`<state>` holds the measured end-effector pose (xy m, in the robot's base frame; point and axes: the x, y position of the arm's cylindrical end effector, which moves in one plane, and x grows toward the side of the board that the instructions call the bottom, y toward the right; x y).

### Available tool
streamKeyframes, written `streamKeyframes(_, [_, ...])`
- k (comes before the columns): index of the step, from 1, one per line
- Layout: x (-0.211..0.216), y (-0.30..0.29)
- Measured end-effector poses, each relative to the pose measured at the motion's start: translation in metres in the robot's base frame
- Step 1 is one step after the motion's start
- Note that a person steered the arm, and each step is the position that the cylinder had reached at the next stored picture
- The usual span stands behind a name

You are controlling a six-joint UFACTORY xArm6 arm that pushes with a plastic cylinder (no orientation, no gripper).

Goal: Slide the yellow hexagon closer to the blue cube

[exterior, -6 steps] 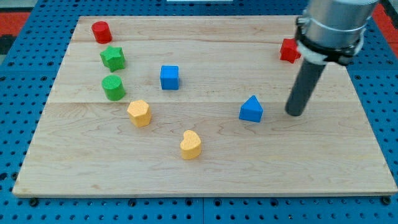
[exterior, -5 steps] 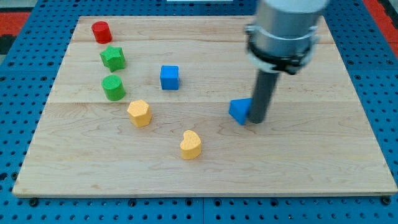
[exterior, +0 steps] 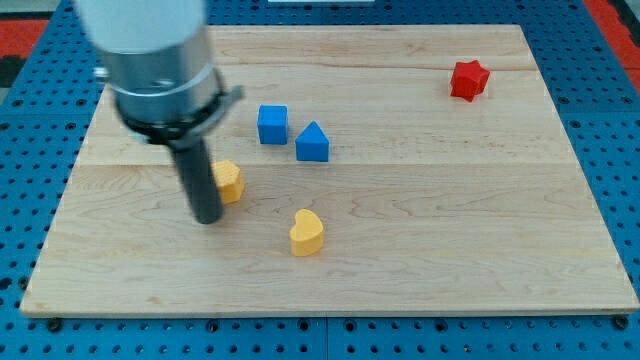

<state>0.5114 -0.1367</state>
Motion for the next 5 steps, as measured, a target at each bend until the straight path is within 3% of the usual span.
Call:
streamKeyframes(2, [-0.072,0.027])
streamKeyframes(4, [0.011,0.033])
streamKeyframes(5, [0.001,-0.011])
